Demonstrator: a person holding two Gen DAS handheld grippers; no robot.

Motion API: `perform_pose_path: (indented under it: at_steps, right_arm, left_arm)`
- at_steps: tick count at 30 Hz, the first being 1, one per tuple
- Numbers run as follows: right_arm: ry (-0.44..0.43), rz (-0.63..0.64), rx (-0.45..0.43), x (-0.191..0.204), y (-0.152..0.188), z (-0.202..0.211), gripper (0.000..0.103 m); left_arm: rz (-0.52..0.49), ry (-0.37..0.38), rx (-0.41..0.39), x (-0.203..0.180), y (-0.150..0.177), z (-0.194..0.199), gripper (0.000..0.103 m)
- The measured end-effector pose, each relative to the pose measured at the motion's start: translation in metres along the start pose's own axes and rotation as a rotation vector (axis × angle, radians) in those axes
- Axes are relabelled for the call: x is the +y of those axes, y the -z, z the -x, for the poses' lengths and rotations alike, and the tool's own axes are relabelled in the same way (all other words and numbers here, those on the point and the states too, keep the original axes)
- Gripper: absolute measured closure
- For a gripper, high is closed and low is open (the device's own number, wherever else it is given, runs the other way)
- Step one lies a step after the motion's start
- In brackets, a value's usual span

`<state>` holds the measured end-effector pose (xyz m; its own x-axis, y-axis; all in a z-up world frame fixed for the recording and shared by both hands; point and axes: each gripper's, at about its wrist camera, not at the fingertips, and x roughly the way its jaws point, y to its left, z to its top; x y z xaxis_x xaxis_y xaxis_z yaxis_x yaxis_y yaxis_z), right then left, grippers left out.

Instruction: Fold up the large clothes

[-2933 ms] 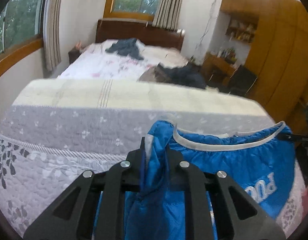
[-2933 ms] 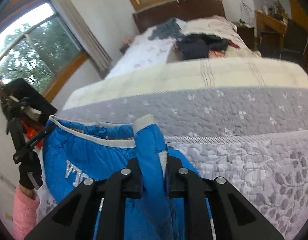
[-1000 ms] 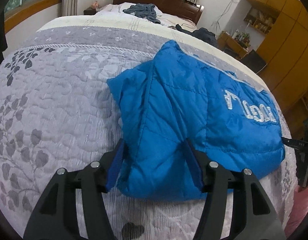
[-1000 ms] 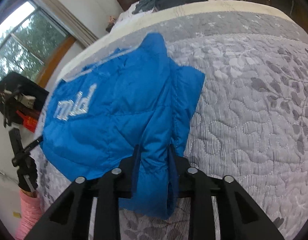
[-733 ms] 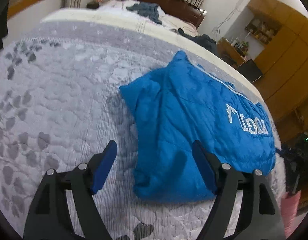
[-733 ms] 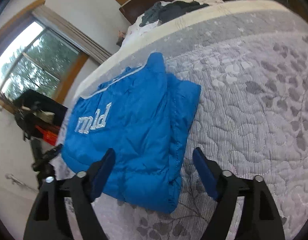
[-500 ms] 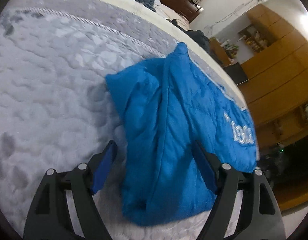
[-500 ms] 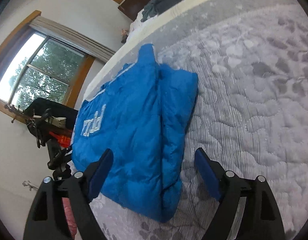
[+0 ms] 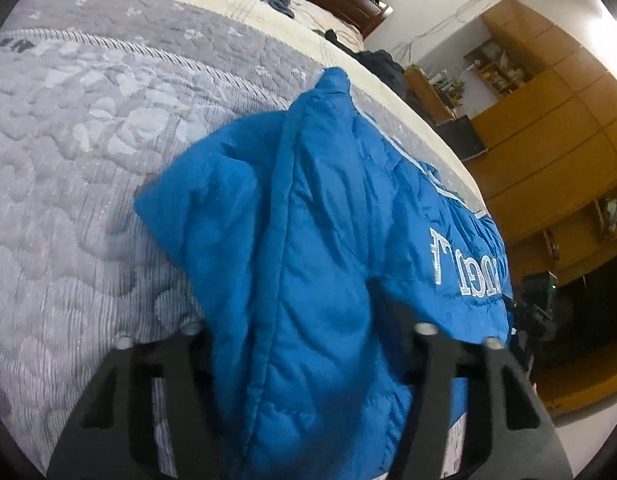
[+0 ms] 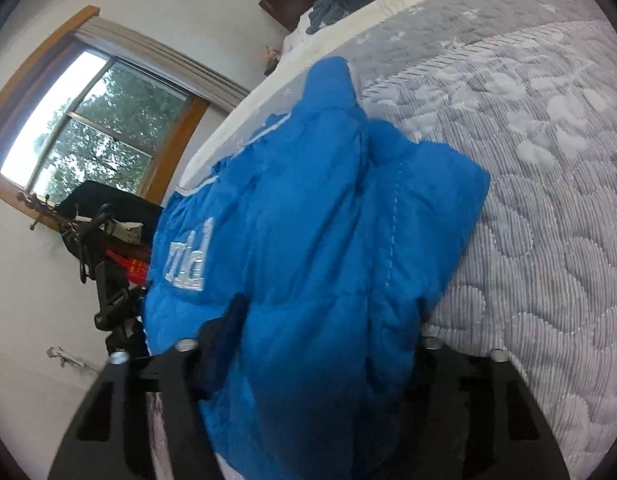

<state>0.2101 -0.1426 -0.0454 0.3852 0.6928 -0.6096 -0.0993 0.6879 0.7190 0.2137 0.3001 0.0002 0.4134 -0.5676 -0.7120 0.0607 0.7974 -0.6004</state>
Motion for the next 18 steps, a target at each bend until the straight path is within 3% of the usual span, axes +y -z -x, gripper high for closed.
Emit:
perform_pose_path:
  at_steps: [3, 6, 12, 18]
  right_arm:
    - [-0.014, 0.018, -0.026, 0.009, 0.003, 0.009, 0.065]
    - [-0.008, 0.043, -0.049, 0.023, 0.005, 0.020, 0.071]
    - [-0.020, 0.104, -0.067, 0.062, 0.022, 0.061, 0.074]
    - [-0.017, 0.173, -0.074, 0.092, 0.073, 0.113, 0.074]
  left_arm:
    - [-0.002, -0.015, -0.026, -0.008, 0.003, 0.007, 0.070]
    - [0.003, 0.010, -0.051, -0.015, 0.005, 0.018, 0.078]
    - [-0.003, 0.119, -0.062, -0.037, 0.029, 0.057, 0.082]
    - [-0.057, 0.177, -0.081, -0.063, 0.091, 0.105, 0.083]
